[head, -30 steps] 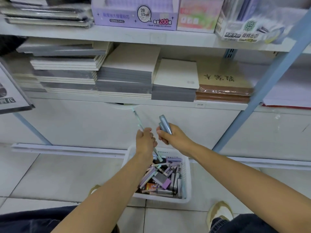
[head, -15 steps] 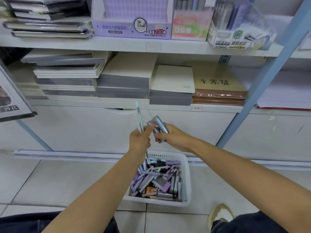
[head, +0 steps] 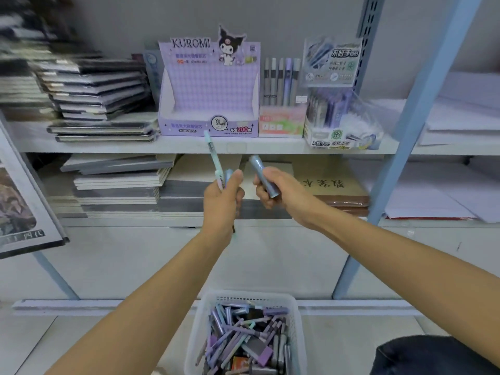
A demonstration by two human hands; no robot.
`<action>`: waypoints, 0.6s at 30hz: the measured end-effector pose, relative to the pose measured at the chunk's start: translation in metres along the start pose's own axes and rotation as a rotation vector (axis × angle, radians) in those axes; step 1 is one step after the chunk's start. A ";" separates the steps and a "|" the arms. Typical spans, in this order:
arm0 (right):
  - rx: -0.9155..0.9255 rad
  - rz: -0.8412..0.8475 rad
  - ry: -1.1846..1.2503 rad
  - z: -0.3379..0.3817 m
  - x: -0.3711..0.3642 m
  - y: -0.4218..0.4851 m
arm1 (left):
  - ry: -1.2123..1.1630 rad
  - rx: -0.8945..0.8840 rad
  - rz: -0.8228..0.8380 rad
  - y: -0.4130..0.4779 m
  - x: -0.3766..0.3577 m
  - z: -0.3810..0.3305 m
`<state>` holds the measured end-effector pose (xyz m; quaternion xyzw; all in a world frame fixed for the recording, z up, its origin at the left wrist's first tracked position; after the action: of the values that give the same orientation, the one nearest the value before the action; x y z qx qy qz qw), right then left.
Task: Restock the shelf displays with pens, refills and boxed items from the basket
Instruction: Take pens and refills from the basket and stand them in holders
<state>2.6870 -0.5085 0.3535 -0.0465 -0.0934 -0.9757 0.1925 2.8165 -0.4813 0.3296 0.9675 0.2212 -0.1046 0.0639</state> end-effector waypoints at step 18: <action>0.454 -0.409 -0.015 0.133 0.116 -0.016 | 0.129 -0.198 0.442 -0.013 -0.124 -0.094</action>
<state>2.5811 -0.5098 0.4960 0.0102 -0.3178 -0.9481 -0.0033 2.7178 -0.5051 0.4479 0.9861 0.0169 -0.0037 0.1653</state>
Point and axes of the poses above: each hand's wrist, its own y-axis towards the middle knuckle, its own x-axis out of the back of the hand, z = x × y, the point moved 5 cm from there along y, towards the middle knuckle, and after that the axes turned 7 degrees about -z, right-handed, at the moved point
